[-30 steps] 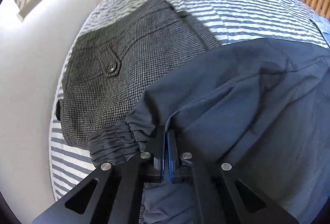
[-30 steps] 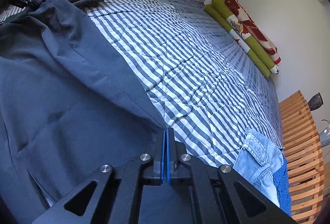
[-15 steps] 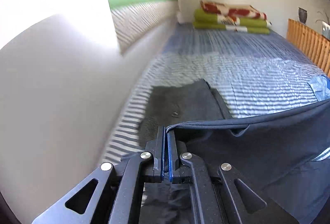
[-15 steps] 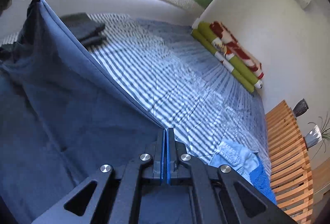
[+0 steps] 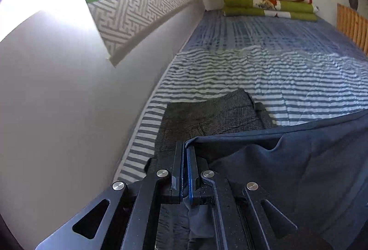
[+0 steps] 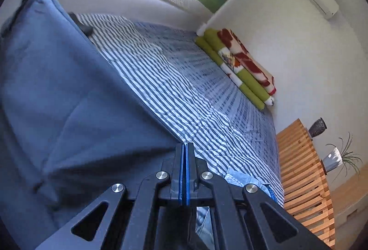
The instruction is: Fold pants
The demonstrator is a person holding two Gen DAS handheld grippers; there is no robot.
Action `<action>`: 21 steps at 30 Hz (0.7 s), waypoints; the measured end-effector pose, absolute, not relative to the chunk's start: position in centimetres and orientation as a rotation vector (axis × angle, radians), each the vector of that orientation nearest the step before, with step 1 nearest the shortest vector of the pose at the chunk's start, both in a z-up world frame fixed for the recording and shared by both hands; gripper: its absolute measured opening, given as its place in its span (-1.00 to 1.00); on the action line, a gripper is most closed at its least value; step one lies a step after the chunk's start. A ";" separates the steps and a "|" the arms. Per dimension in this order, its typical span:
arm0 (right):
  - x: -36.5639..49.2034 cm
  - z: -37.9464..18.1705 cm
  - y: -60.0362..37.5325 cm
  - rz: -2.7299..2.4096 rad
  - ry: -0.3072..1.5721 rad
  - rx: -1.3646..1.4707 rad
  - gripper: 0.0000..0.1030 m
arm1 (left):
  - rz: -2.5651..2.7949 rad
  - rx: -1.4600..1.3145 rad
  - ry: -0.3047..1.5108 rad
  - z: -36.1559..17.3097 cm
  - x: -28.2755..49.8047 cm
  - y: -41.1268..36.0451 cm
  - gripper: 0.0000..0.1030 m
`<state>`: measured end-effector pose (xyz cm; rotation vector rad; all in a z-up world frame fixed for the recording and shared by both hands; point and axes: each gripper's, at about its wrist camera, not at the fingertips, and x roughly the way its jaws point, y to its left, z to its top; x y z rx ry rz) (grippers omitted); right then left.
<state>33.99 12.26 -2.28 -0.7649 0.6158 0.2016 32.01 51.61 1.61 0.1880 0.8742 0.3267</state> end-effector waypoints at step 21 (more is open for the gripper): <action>35.0 3.5 -7.5 0.183 0.783 -0.283 -0.12 | 0.319 0.177 0.954 -2.0 33.7 48.9 0.08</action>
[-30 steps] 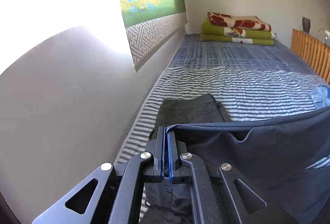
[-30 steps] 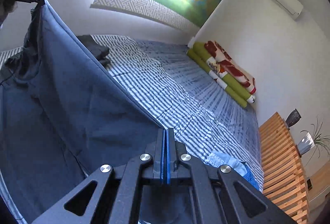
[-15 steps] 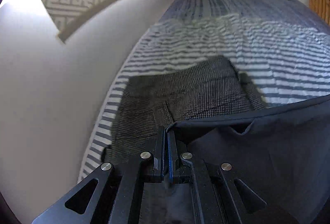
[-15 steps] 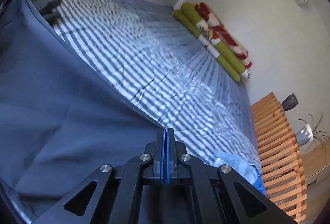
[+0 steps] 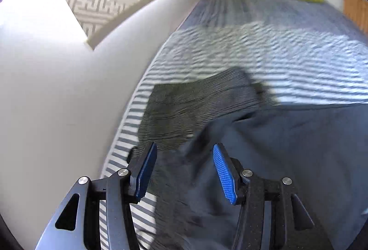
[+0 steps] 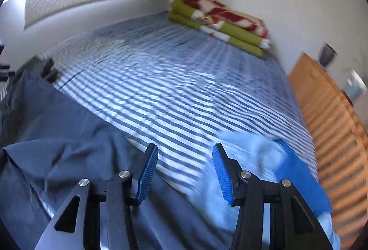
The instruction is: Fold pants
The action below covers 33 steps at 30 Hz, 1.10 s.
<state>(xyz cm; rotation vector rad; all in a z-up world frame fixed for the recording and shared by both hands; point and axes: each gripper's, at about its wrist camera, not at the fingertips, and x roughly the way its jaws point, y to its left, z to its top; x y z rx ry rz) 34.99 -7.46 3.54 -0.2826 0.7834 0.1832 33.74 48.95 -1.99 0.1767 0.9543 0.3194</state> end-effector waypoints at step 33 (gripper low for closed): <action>29.9 -3.1 -21.5 -0.001 0.876 -0.236 -0.82 | -0.441 0.329 1.236 -15.2 28.8 14.1 0.09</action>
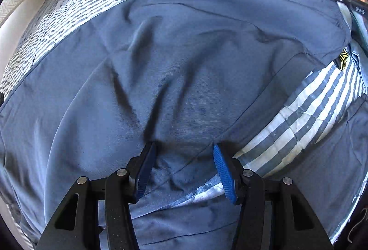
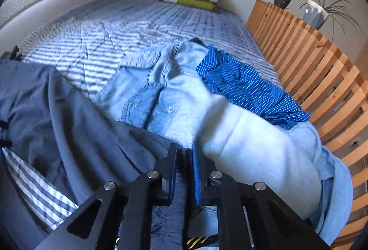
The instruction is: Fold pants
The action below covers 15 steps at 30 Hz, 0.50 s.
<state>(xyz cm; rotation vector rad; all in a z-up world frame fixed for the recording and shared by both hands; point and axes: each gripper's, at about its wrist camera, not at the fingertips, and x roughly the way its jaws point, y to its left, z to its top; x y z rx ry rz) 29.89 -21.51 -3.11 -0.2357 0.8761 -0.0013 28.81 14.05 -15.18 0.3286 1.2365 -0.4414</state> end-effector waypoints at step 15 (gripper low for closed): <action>34.5 -3.1 -22.9 -0.211 0.943 -0.239 -0.66 | -0.443 0.261 1.231 -13.2 29.4 17.0 0.10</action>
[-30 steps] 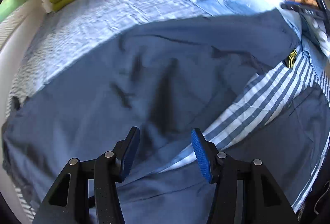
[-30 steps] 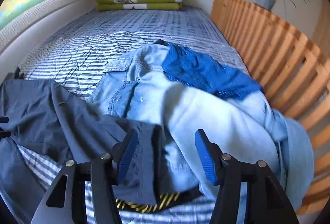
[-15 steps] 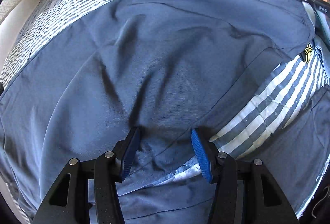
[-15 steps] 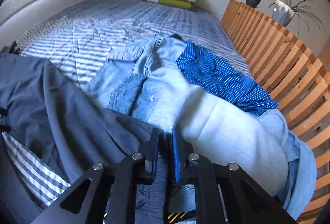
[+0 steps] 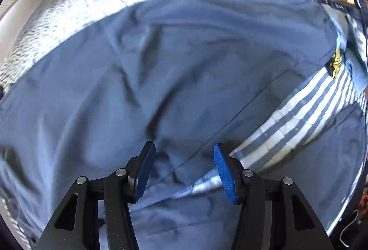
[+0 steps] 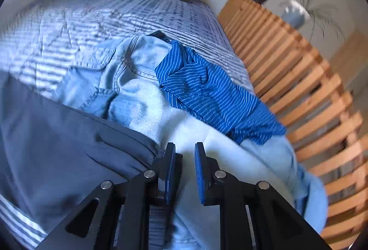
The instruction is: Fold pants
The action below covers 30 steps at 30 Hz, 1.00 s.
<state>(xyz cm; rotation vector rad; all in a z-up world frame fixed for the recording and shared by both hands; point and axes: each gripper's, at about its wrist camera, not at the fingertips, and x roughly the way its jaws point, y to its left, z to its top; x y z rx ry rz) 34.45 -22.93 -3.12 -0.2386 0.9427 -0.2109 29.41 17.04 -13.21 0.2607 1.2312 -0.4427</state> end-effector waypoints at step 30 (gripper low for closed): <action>-1.7 -8.6 -21.4 -0.142 1.122 0.372 -0.28 | 0.247 -0.721 0.959 -12.1 2.2 60.7 0.31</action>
